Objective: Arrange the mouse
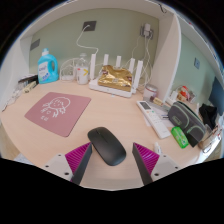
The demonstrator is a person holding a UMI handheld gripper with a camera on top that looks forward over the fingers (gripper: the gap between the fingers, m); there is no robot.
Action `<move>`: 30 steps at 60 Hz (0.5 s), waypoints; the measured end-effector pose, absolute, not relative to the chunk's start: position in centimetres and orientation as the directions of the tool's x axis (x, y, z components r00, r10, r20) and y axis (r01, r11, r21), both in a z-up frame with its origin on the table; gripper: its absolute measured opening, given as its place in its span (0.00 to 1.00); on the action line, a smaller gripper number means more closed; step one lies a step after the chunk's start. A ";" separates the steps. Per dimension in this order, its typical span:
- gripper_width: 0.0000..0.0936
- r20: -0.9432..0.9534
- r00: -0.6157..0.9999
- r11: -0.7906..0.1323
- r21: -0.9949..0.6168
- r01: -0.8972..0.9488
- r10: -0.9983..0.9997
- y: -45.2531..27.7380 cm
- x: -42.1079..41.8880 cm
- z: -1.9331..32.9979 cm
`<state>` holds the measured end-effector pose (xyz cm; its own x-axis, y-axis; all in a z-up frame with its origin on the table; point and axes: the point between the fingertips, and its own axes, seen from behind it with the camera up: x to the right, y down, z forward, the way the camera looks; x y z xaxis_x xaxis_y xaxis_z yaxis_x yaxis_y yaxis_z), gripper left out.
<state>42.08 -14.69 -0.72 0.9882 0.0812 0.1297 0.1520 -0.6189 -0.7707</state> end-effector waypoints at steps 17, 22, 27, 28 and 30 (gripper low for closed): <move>0.66 0.016 0.999 -0.614 -0.788 0.040 0.045 -10.4 42.7 -1.4; 0.50 0.040 0.997 -0.606 -0.792 0.068 0.060 -10.1 42.4 -1.4; 0.45 0.082 0.995 -0.613 -0.784 0.099 0.056 -10.2 42.3 -1.2; 0.44 0.092 0.994 -0.615 -0.781 0.106 0.055 -10.2 42.3 -1.2; 0.42 0.113 0.992 -0.620 -0.776 0.120 0.050 -10.2 42.4 -1.1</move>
